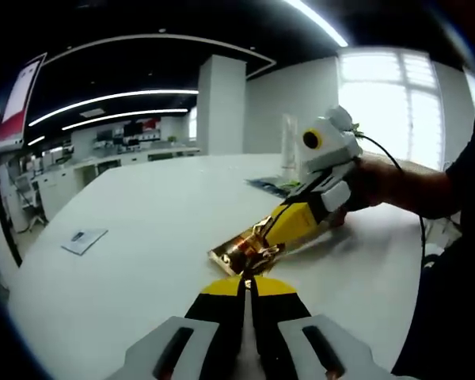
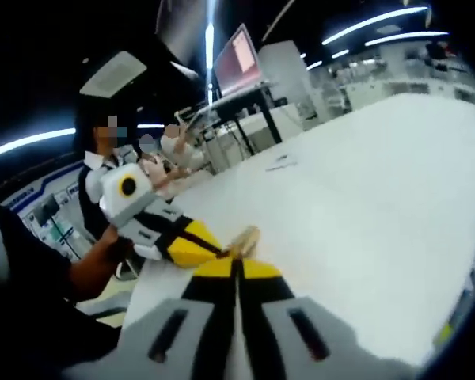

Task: Arrange the skincare products in the storage area until every visible bottle or jar stands upright without overlapping.

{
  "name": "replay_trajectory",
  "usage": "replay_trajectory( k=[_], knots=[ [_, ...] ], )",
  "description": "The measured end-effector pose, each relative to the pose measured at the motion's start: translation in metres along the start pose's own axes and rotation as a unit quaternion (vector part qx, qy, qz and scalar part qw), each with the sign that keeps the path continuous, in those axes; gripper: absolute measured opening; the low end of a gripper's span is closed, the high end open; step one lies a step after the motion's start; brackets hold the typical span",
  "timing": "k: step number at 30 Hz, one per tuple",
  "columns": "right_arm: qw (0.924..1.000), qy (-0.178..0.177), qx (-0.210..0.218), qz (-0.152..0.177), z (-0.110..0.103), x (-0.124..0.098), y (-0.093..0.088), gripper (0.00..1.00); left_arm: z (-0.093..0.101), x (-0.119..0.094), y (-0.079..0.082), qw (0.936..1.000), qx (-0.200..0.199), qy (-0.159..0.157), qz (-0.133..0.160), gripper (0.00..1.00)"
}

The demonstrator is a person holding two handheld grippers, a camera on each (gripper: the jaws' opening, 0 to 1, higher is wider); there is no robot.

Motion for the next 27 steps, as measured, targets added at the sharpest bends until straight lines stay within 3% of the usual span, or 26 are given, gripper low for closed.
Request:
replay_trajectory(
  k=[7, 11, 15, 19, 24, 27],
  knots=[
    [0.9985, 0.017, 0.005, 0.051, -0.001, -0.006, 0.006, 0.00, -0.004, -0.004, 0.006, 0.9988, -0.034, -0.004, 0.035, 0.05],
    [0.9968, 0.023, 0.008, 0.076, -0.001, -0.010, 0.009, 0.00, -0.004, -0.007, 0.011, 0.9958, -0.062, -0.012, 0.066, 0.06],
    [0.9913, 0.040, 0.021, 0.123, -0.002, -0.017, 0.014, 0.00, -0.004, -0.008, 0.015, 0.9915, -0.093, -0.017, 0.090, 0.07],
    [0.9852, 0.064, 0.030, 0.156, -0.004, -0.021, 0.018, 0.00, -0.002, -0.006, 0.024, 0.9832, -0.129, -0.030, 0.126, 0.08],
    [0.9788, 0.080, 0.038, 0.184, -0.005, -0.024, 0.021, 0.00, -0.002, -0.004, 0.035, 0.9654, -0.180, -0.043, 0.183, 0.08],
    [0.9736, 0.094, 0.048, 0.202, -0.009, -0.026, 0.023, 0.00, 0.002, 0.000, 0.039, 0.9575, -0.203, -0.060, 0.196, 0.08]
  ],
)
Point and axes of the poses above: the point that each gripper's makers call its tool centre point, and the gripper's own axes: x roughly forward along the fingers, z roughly to its right, y roughly out of its top, the point moved 8 cm from there along -x, roughly backward along the fingers, and after that the axes turned 11 degrees about x, right-handed, at the moved point
